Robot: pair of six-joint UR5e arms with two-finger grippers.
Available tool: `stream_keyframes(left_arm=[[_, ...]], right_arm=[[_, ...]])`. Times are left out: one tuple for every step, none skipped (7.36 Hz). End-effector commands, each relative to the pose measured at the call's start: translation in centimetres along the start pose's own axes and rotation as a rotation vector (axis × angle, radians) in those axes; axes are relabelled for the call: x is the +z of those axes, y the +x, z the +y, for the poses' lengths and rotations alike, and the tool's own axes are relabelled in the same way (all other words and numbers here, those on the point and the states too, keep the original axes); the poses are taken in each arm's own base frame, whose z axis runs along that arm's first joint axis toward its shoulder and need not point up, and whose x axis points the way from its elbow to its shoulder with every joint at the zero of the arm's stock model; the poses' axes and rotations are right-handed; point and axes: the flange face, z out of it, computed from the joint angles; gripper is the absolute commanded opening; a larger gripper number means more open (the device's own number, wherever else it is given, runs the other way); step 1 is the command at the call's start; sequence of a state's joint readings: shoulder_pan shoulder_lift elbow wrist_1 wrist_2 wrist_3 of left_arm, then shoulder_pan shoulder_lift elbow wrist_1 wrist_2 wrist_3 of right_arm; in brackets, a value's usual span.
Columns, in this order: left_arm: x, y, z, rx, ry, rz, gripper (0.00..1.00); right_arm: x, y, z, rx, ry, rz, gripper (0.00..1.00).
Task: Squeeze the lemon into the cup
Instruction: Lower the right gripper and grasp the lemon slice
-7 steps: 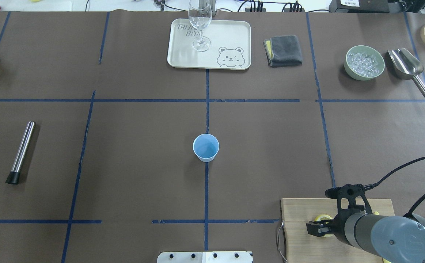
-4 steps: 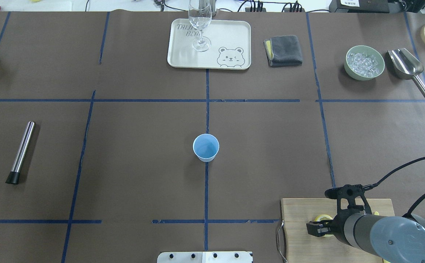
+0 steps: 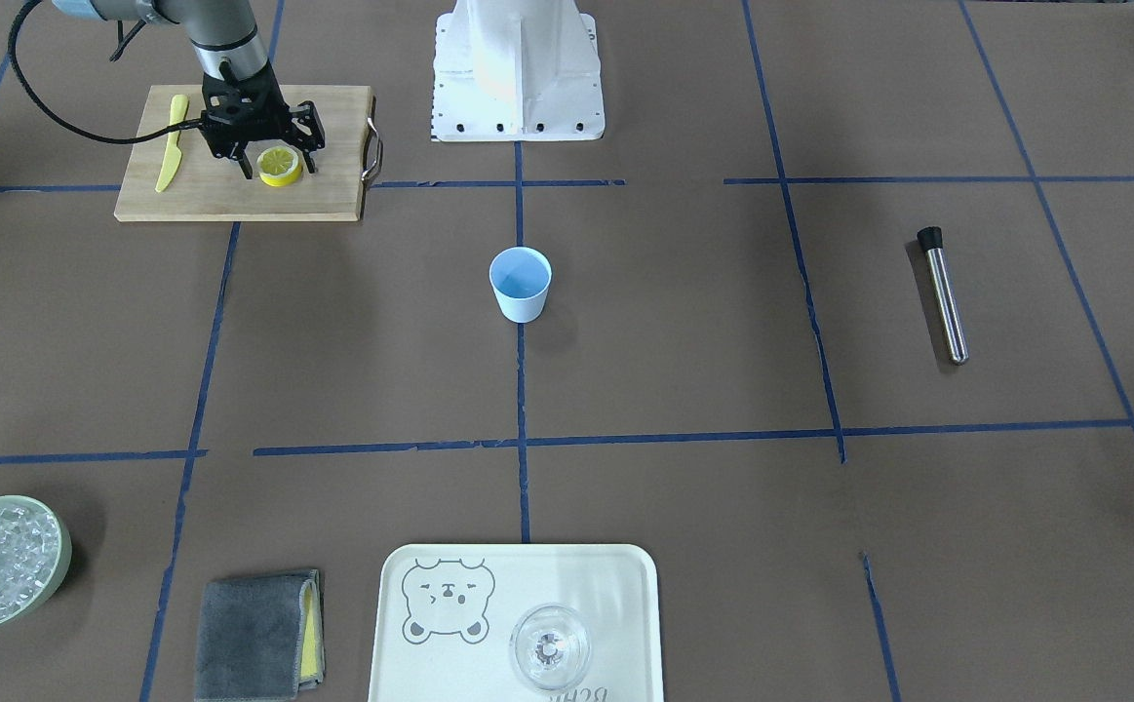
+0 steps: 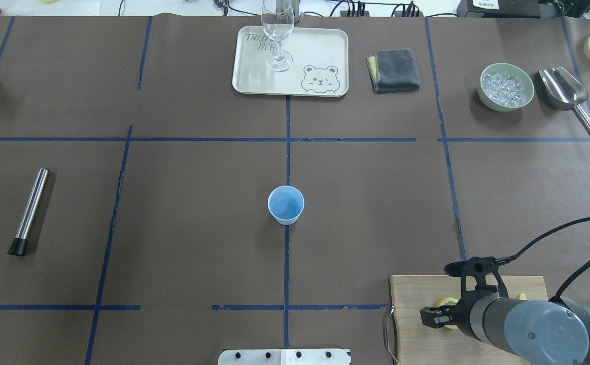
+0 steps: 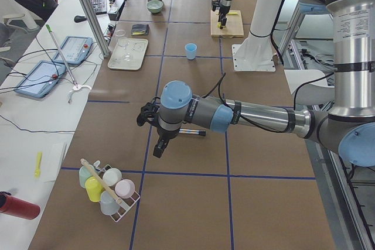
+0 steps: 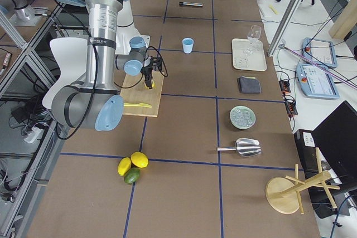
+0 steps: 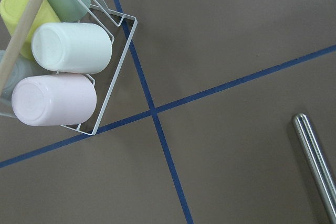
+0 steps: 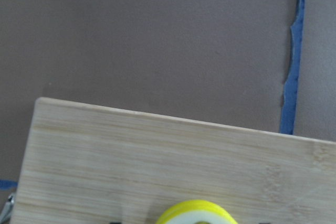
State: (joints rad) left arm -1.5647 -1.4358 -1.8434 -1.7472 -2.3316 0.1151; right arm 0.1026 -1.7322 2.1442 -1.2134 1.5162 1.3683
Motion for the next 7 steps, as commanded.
stream_keyframes(left_arm=[[0.04, -0.03, 0.02, -0.001, -0.001, 0.000, 1.00], [-0.01, 0.01, -0.01, 0.000, 0.000, 0.000, 1.00], [-0.02, 0.01, -0.01, 0.000, 0.000, 0.000, 1.00], [-0.06, -0.03, 0.01, -0.001, 0.001, -0.001, 1.00], [-0.07, -0.03, 0.01, -0.001, 0.001, -0.001, 1.00], [-0.07, -0.03, 0.01, -0.001, 0.001, -0.001, 1.00], [-0.15, 0.04, -0.10, 0.001, 0.003, -0.001, 1.00]], right_arm=[[0.22, -0.45, -0.16, 0.002, 0.003, -0.005, 0.76], [0.22, -0.32, -0.27, 0.004, 0.005, -0.003, 0.70], [0.25, -0.14, -0.30, 0.005, 0.005, 0.001, 0.70], [0.23, 0.05, -0.26, 0.004, 0.004, 0.004, 0.70], [-0.06, -0.06, -0.38, 0.009, 0.008, -0.002, 0.54], [-0.34, -0.10, -0.46, 0.018, 0.009, -0.006, 0.33], [-0.65, -0.30, -0.52, 0.018, 0.010, -0.014, 0.12]])
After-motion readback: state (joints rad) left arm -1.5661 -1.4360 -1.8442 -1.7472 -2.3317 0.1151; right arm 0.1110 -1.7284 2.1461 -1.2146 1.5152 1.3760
